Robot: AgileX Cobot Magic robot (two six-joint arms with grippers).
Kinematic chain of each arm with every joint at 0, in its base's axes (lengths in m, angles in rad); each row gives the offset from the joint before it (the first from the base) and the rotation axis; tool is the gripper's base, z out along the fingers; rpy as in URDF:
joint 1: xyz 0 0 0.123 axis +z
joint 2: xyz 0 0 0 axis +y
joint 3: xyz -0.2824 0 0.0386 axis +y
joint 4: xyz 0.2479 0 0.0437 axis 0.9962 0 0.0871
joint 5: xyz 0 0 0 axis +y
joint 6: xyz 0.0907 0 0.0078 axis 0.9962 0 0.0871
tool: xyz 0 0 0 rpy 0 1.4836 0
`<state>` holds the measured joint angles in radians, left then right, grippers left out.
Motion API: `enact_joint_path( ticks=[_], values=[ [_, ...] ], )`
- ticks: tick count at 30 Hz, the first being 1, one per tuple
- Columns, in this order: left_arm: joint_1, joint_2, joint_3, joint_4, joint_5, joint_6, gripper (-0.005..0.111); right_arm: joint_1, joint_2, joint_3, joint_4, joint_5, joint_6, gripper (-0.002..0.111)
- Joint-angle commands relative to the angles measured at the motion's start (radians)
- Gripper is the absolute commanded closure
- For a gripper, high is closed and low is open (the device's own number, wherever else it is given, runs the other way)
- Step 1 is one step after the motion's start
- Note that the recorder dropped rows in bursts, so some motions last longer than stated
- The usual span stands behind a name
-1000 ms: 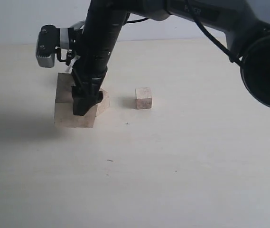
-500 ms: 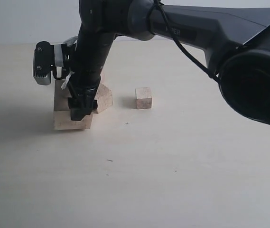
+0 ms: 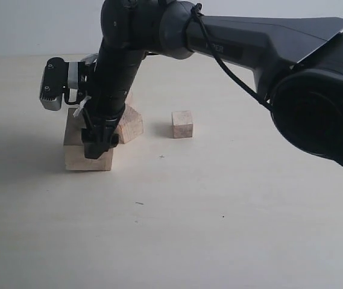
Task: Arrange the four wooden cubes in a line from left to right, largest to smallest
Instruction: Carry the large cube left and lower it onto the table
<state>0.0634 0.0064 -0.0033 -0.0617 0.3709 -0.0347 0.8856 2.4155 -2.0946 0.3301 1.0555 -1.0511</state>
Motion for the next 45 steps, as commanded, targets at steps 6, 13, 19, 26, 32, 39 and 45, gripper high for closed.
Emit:
enact_joint_path(
  ticks=[6,13,19,26,32,39,45],
  values=[
    [-0.005,-0.006,0.003,-0.009,-0.012,0.004,0.107,-0.002,-0.003,-0.009,0.013,-0.007,0.034,0.108],
    [-0.005,-0.006,0.003,-0.009,-0.012,0.004,0.107,-0.002,-0.003,-0.009,0.013,-0.007,0.05,0.084],
    [-0.005,-0.006,0.003,-0.009,-0.012,0.004,0.107,-0.002,-0.003,-0.009,0.015,0.0,0.053,0.041],
    [-0.005,-0.006,0.003,-0.009,-0.012,0.004,0.107,-0.002,-0.003,-0.009,0.031,-0.003,0.057,0.021],
    [-0.005,-0.006,0.003,-0.009,-0.012,0.004,0.107,-0.002,-0.014,-0.009,0.029,-0.013,0.098,0.022],
    [-0.005,-0.006,0.003,-0.009,-0.012,0.004,0.107,-0.002,-0.029,-0.009,0.02,-0.041,0.184,0.022],
    [-0.005,-0.006,0.003,-0.009,-0.012,0.004,0.107,-0.002,-0.029,-0.009,0.02,-0.052,0.229,0.022]
  ],
)
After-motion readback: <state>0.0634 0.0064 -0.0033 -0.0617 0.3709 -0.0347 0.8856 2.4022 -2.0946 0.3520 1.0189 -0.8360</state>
